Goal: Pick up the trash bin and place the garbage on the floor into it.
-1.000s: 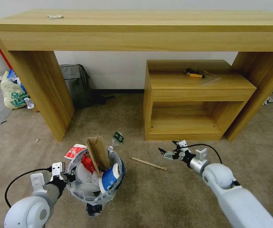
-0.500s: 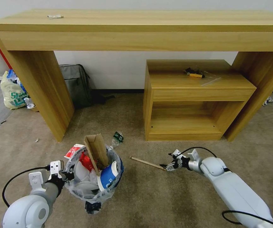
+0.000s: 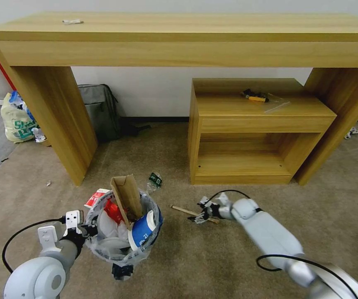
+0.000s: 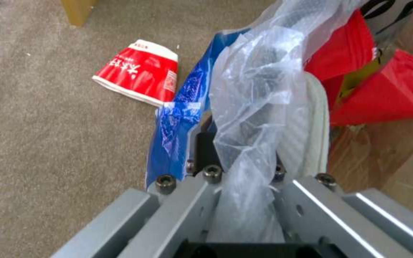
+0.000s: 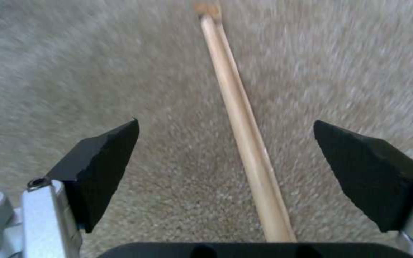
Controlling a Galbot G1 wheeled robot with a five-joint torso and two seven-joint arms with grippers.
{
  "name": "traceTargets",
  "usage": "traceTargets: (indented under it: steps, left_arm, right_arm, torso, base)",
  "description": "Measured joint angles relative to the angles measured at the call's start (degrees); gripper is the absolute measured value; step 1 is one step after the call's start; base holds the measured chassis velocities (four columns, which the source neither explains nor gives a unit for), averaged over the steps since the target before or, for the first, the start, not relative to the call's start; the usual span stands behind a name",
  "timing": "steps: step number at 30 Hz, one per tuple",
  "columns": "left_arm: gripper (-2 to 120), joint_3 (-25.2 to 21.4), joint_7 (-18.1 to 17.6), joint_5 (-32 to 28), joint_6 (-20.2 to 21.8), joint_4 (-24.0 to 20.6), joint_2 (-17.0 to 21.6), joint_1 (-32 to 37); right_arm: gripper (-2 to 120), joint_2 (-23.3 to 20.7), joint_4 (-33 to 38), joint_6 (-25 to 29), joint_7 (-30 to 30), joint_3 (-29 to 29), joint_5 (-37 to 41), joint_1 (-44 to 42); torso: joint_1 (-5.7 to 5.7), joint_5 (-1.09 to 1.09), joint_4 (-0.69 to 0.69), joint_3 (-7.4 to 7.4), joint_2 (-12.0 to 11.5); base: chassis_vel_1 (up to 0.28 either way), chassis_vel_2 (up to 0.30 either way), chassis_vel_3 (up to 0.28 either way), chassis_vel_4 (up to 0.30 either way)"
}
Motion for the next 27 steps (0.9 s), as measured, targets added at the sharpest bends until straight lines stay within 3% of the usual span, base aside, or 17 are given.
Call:
traceTargets:
  steps: [13,19,27]
  left_arm:
    - [0,0.3,-0.2,0.1,0.0,0.4,-0.1,-0.2]
    - [0,0.5,-0.2,0.0,0.0,0.6,0.1,-0.3]
    - [0,0.3,-0.1,-0.2,0.0,0.5,0.4,-0.3]
  right_arm:
    - [89,2.4,-6.7,-0.5,1.9,1.5,-0.2,1.7]
    - [73,3.5,-8.9,-1.1,2.8,3.1,0.1,1.9]
    - [67,4.2,-9.6,-2.3,4.2,3.7,0.0,2.0]
  torso:
    - [0.0,0.01,-0.03,0.0,0.0]
    - [0.0,0.01,-0.02,-0.01,0.0]
    - [0.0,0.01,-0.02,-0.01,0.0]
  base:
    - [0.0,0.0,0.0,0.0]
    - [0.0,0.0,0.0,0.0]
    - [0.0,0.0,0.0,0.0]
